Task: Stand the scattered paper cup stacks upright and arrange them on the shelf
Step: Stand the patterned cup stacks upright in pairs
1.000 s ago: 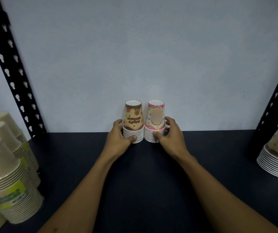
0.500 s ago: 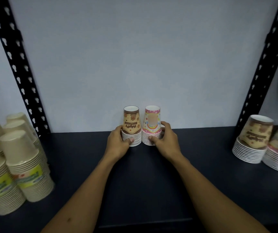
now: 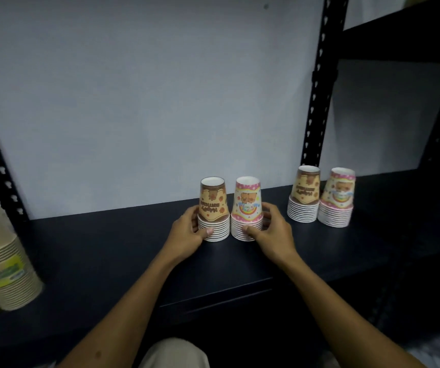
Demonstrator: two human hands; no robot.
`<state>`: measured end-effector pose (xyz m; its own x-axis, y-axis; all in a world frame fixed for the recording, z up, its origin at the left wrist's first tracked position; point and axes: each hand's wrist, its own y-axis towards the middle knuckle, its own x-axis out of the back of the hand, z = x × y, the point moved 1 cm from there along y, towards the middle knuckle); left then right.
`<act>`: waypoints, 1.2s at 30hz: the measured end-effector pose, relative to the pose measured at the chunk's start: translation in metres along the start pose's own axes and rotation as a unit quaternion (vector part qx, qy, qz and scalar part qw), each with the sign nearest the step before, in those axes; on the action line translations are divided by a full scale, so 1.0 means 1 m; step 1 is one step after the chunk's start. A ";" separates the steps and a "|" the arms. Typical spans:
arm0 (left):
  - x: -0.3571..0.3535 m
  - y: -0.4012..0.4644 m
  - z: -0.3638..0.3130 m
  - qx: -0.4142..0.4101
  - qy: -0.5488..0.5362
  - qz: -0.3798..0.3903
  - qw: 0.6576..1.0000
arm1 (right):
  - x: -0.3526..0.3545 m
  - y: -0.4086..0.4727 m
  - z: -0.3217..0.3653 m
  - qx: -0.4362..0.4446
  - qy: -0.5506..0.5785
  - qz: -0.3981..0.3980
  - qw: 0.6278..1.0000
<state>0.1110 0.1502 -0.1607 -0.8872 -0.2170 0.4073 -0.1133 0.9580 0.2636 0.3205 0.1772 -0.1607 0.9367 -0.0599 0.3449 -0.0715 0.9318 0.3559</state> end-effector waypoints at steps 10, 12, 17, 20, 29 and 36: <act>-0.088 0.013 -0.038 -0.034 -0.033 0.080 0.996 | 0.088 -0.018 -0.028 -0.028 -0.031 -0.085 0.996; -0.104 0.018 -0.043 -0.045 -0.030 0.099 0.994 | 0.102 -0.019 -0.034 -0.029 -0.041 -0.103 0.993; -0.138 0.029 -0.054 -0.067 -0.020 0.122 0.990 | 0.131 -0.021 -0.049 -0.039 -0.071 -0.148 0.986; -0.148 0.032 -0.058 -0.066 -0.036 0.136 0.988 | 0.141 -0.020 -0.056 -0.040 -0.082 -0.165 0.982; -0.158 0.038 -0.063 -0.061 -0.048 0.136 0.988 | 0.149 -0.015 -0.061 -0.032 -0.104 -0.173 0.979; -0.159 0.040 -0.063 -0.061 -0.037 0.141 0.987 | 0.149 -0.013 -0.068 -0.026 -0.112 -0.178 0.977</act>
<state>0.2756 0.2109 -0.1593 -0.9067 0.0743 0.4153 0.1940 0.9475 0.2541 0.4841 0.1804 -0.1732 0.7993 -0.4561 0.3912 0.2692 0.8539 0.4454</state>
